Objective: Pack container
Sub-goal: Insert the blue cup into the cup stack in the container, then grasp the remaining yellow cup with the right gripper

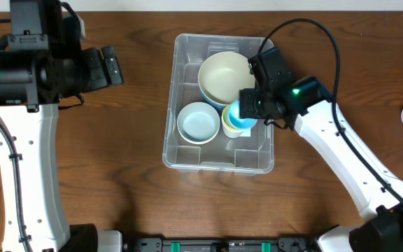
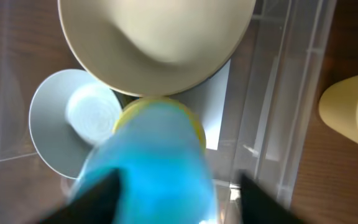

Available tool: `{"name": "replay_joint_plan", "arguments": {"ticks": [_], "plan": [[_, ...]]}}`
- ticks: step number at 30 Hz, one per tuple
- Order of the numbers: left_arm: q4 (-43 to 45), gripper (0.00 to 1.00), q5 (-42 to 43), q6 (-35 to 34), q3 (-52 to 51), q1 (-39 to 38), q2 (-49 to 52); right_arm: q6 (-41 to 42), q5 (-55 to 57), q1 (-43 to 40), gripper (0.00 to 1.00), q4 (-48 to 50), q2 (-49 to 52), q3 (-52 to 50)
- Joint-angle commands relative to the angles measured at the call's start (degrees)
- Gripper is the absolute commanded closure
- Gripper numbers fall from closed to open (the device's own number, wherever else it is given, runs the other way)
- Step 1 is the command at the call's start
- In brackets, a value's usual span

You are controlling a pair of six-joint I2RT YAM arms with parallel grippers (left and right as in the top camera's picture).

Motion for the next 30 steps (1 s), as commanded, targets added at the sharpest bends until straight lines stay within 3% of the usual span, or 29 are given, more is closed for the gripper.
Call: {"name": "replay_joint_plan", "arguments": {"ticks": [1,8,17,30], "plan": [[-0.02,0.02,-0.68,0.17,-0.13,0.2,0.0,-0.59,1.88,-0.85,0.26,0.26,-4.57,0.7],[-0.02,0.02,-0.68,0.17,-0.13,0.2,0.0,-0.35,2.36,-11.78,0.26,-1.44,-11.78,0.7],[-0.02,0.02,-0.68,0.17,-0.13,0.2,0.0,-0.37,0.81,-30.34,0.27,-5.7,-7.93,-0.74],[-0.02,0.02,-0.68,0.17,-0.13,0.2,0.0,-1.49,-2.36,-30.16,0.31,-2.82,7.41,-0.87]]}}
